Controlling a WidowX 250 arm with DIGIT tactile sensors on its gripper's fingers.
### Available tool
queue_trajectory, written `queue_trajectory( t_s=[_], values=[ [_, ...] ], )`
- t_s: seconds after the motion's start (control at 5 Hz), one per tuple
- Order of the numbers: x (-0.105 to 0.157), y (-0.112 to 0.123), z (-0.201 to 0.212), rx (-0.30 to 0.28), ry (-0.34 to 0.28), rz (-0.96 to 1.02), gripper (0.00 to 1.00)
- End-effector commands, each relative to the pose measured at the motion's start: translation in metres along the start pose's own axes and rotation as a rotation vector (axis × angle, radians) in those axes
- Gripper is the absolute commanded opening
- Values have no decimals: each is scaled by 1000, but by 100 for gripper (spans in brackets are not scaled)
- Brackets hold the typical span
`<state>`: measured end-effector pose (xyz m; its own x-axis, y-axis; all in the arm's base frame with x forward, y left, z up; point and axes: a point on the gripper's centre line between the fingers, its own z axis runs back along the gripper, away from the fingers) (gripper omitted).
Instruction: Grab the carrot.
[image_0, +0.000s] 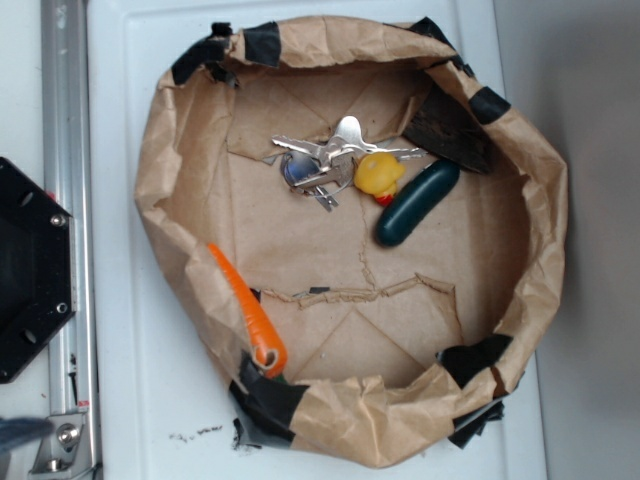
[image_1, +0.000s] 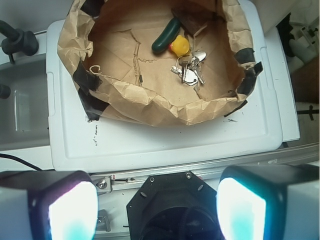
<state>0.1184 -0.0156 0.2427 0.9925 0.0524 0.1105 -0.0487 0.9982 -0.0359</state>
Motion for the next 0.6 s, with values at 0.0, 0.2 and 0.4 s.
queue_trajectory(
  t_s=[0.0,0.2,0.4],
  values=[
    [0,0,0,0,0,0,100],
    [47,23,-35,-6,136,45,100],
    [95,24,-55,-41,148,53,100]
  ],
)
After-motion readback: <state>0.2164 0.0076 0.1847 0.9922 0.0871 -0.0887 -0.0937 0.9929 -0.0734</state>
